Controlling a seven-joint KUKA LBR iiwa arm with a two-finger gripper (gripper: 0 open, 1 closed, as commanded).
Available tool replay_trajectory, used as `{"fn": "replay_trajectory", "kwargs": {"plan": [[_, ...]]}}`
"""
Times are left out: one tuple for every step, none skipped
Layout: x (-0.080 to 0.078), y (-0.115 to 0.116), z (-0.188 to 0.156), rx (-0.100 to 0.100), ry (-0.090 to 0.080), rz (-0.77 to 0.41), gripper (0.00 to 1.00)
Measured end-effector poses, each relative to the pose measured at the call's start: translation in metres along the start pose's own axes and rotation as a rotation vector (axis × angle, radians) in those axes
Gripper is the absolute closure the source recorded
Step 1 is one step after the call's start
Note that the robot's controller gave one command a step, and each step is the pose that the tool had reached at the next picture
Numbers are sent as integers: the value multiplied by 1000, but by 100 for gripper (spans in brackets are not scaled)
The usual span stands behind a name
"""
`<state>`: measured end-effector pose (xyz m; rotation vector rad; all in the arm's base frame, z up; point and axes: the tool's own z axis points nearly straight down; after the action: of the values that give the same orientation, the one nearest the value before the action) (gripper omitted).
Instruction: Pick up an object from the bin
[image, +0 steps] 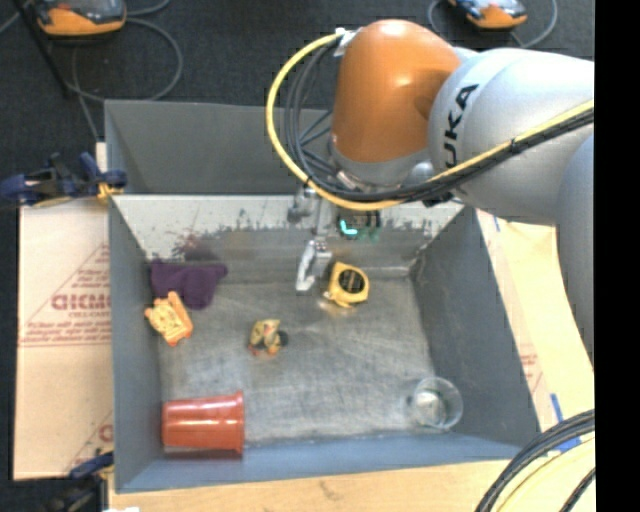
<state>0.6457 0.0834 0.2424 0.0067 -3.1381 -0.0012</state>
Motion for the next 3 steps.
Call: {"fn": "replay_trajectory", "kwargs": {"plan": [[-1, 0, -5, -1, -9, 1, 0], [10, 0, 44, 2, -10, -138, 0], [40, 15, 80, 2, -8, -395, 0]]}}
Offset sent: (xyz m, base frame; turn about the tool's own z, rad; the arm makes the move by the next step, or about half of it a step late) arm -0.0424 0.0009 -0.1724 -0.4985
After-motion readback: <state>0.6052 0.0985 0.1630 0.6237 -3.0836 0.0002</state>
